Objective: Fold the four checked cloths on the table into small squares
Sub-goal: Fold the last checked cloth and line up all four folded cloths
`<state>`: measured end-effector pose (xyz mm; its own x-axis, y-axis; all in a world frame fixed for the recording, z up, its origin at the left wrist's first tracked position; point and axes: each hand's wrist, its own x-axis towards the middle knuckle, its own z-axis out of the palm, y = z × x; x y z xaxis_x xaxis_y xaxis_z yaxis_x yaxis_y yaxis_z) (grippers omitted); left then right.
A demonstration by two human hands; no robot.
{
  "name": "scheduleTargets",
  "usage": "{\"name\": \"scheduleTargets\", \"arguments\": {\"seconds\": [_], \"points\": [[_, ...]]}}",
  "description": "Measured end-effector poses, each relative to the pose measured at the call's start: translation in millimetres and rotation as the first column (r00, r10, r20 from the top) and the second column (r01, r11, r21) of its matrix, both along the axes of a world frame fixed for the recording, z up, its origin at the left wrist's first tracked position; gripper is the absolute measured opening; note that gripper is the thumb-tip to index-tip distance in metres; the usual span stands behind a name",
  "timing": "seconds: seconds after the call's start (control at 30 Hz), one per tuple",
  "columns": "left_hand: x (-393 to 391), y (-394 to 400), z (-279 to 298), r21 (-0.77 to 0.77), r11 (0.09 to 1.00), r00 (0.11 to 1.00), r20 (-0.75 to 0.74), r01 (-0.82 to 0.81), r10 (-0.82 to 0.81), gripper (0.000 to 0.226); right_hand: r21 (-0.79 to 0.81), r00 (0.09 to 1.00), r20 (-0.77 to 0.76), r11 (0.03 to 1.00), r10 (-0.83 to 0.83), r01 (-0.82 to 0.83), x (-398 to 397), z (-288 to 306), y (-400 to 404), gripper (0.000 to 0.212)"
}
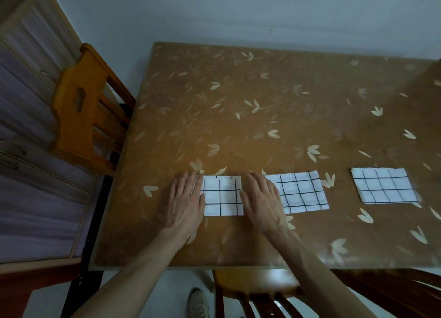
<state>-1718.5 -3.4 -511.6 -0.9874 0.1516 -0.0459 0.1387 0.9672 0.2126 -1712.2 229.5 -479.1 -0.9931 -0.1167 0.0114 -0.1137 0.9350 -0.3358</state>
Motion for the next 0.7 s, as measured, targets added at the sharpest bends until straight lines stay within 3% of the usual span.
{"name": "scheduleTargets", "arguments": {"seconds": [0.27,0.7], "points": [[55,71,55,0.091,0.996,1.000,0.001,0.014,-0.014,0.050,-0.007,0.984,0.122,0.992,-0.127,0.129,58,44,66,0.078],[152,216,110,0.022,0.996,0.996,0.030,-0.081,0.080,0.062,-0.010,0.981,0.178,0.997,0.082,-0.082,129,79,182,0.102]]}}
